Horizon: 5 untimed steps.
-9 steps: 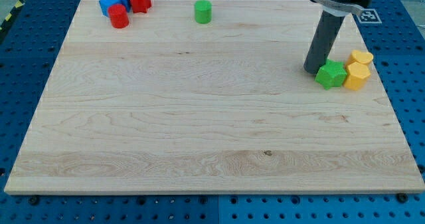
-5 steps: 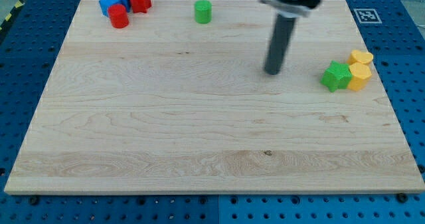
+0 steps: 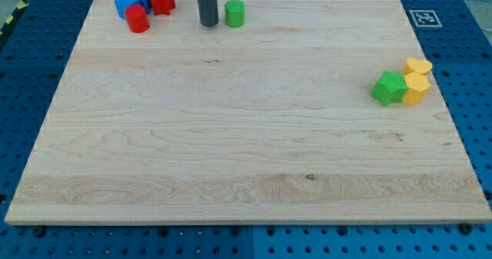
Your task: Push the green circle to the top left of the green star
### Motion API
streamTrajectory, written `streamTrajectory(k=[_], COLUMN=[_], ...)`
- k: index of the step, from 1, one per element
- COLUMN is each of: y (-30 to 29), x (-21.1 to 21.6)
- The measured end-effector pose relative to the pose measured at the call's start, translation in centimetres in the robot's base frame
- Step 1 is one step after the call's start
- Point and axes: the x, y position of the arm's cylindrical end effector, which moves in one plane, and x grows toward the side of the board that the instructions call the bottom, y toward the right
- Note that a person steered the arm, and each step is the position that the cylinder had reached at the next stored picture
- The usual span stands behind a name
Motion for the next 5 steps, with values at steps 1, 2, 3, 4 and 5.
streamTrajectory(k=[1,2,3,4,5], y=[1.8,5.9,9.7,13.5,14.3], x=[-1.8,-1.8,-1.1,0.9,4.7])
